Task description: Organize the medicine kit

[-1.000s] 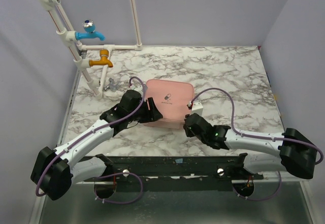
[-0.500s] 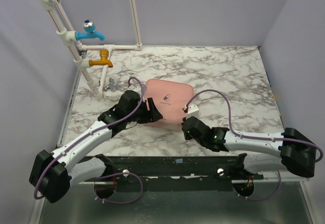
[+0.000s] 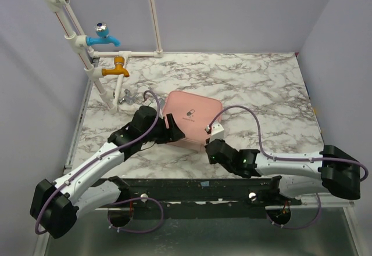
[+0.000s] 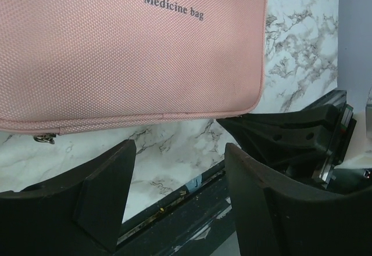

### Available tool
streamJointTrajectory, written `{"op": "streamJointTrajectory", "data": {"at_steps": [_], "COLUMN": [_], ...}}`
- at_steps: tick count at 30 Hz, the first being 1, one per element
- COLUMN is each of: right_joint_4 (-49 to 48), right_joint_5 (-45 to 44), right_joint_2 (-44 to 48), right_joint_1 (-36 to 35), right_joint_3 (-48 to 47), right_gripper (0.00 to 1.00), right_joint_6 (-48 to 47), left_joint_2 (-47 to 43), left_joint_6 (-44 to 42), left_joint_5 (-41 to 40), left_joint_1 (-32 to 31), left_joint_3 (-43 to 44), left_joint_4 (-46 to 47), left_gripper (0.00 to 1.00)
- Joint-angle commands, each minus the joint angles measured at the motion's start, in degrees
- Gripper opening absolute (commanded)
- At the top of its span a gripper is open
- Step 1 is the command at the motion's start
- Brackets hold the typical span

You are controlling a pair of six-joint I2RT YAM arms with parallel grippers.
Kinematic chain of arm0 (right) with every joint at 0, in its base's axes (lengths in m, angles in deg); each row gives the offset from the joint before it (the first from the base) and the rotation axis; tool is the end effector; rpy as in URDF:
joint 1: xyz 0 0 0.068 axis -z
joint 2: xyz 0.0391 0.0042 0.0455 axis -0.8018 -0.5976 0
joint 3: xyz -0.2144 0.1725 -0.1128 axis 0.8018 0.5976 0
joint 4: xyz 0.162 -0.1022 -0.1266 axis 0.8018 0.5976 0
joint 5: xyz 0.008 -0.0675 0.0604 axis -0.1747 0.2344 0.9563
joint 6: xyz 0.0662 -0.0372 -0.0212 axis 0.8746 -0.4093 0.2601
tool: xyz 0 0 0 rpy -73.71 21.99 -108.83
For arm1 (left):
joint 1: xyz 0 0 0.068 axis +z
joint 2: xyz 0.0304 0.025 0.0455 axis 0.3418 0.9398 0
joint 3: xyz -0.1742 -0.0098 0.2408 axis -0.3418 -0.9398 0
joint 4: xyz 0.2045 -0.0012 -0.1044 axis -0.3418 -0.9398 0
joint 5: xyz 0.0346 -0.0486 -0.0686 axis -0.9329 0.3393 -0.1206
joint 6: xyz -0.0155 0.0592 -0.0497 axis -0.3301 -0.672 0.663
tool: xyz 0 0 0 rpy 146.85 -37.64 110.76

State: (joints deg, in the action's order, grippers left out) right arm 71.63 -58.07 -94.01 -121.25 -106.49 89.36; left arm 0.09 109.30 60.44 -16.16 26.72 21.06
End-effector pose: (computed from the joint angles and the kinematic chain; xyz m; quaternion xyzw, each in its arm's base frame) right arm 0.1170 0.1962 0.2136 -0.1834 0.8685 0.1355 0.4402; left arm 0.1475 -0.1256 0.2664 -0.0219 0.8845 -0.3701 0.2832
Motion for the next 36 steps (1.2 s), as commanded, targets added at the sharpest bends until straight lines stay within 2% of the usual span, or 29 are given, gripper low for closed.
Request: {"op": "streamJointTrajectory", "data": {"at_steps": [1, 13, 30, 34, 36], "right_joint_4": [-2.6, -7.2, -12.0, -12.4, -12.3], "right_joint_5": [-1.8, -1.2, -0.3, -0.5, -0.7], "right_joint_2": [-1.8, -4.4, -4.1, -4.1, -4.1], "right_joint_1": [-3.7, -7.4, -10.8, -11.0, -11.1], "right_joint_3": [-1.4, -2.4, 1.5, 2.0, 2.2], "right_gripper": [0.01, 0.01, 0.01, 0.01, 0.01], "right_joint_6": [0.3, -1.3, -1.8, -1.6, -1.5], "left_joint_2": [-1.9, 0.5, 9.2, 11.0, 11.8], "left_joint_6": [3.7, 12.2, 14.2, 14.1, 14.0], "left_joint_5": [0.5, -4.1, -2.5, -1.7, -0.8], "left_joint_1": [-0.4, 0.0, 5.3, 5.9, 6.2], "left_joint_3": [-2.0, -1.6, -1.2, -1.1, -1.4], "left_joint_4": [-2.3, -9.3, -1.7, -0.5, 0.7], "left_gripper": [0.66, 0.7, 0.71, 0.67, 0.59]}}
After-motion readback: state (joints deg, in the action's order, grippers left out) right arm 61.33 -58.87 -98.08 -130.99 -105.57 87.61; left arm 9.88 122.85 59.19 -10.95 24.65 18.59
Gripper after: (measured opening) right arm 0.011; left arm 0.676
